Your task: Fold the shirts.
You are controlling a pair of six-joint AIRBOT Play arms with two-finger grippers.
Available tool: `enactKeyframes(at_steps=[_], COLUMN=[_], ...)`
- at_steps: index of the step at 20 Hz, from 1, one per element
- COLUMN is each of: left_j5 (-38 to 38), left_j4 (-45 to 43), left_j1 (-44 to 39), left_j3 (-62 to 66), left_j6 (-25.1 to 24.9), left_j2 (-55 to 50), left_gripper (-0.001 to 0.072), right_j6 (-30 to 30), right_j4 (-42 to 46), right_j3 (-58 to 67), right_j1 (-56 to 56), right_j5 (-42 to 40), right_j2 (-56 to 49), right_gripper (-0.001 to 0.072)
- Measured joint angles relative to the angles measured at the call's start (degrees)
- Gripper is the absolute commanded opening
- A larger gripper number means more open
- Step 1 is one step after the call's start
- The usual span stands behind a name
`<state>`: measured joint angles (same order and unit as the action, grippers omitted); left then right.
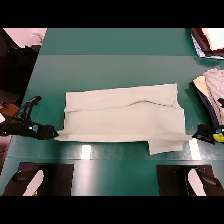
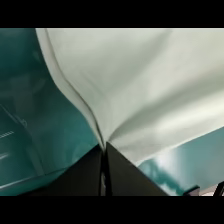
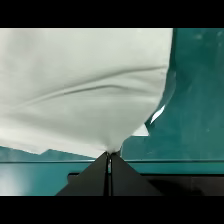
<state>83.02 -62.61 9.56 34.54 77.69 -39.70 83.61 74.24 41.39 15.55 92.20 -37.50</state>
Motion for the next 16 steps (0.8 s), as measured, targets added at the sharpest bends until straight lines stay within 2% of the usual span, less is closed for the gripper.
enactKeyframes(at_steps=[3,7,16], left_j5=[-3.1,-11.3,-24.2], left_j4=[-0.2,-0.2,1.0], left_j1=[-2.8,-4.2,-4.5], left_j3=[1.8,5.3,15.4], left_j6=[3.0,4.9,4.7], left_j2=[1.6,-0.7,-22.4], left_gripper=[0.0022,0.0022,0.0024], right_j6=[0.3,0.5,0.3], right_j4=[-0.6,-2.0,-2.5], right_j3=[3.1,10.6,29.6], right_j1=[0.0,-1.1,-12.6], right_j5=[-1.3,-4.7,-14.8], right_j2=[1.3,-5.2,-32.3], right_gripper=[0.0016,0.0016,0.0016])
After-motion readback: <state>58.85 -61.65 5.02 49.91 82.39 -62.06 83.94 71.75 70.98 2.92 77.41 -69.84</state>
